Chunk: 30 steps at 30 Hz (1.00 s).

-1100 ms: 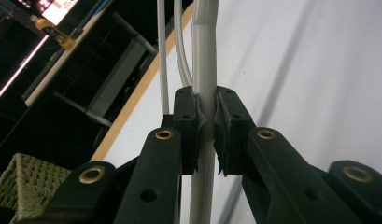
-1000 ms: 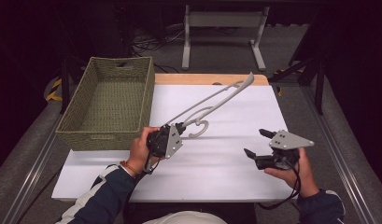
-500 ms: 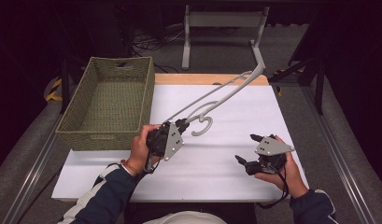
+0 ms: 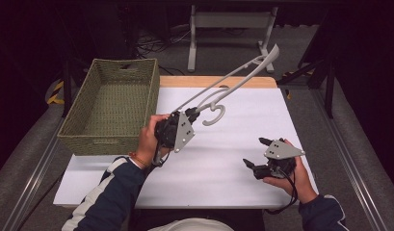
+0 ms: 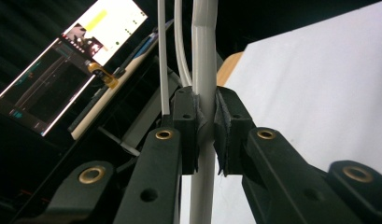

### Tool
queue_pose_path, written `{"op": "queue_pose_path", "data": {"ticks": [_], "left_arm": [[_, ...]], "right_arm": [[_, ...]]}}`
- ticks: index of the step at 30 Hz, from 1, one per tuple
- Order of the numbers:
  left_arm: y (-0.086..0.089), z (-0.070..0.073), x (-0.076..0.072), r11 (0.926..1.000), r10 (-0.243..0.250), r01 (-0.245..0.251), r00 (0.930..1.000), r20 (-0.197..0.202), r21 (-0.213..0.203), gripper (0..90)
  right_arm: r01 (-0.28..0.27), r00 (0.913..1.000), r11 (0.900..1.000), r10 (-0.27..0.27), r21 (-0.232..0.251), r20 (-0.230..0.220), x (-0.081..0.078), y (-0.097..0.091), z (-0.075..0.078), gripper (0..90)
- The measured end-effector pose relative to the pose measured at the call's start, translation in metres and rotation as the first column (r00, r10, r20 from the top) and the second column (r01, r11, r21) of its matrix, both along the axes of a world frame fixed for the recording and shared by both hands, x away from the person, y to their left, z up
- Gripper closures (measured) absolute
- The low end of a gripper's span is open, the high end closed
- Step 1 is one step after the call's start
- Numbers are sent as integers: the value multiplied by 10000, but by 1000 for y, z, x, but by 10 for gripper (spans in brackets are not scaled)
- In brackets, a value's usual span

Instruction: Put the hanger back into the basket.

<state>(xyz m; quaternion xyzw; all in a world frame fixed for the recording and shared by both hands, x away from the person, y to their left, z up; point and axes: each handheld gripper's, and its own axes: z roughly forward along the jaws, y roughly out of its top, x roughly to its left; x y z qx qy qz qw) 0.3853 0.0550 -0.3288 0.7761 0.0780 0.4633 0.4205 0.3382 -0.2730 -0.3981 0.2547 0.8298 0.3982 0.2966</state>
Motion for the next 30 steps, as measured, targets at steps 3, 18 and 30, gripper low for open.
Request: {"op": "queue_pose_path", "data": {"ticks": [3,18,30], "left_arm": [[7,5,5,9996,219,-220,9998,-15,-175,805],[47,42,3,9900,1218,-1192,9921,308,-757,805],[99,27,11,9700,2372,-2373,9714,-88,-522,805]], "right_arm": [[-3,10000,10000,3,34,26,-1,0,1,139],[-40,10000,10000,40,-57,-62,0,3,-1,139],[-278,9994,9994,273,-208,-229,0,6,-4,139]]}}
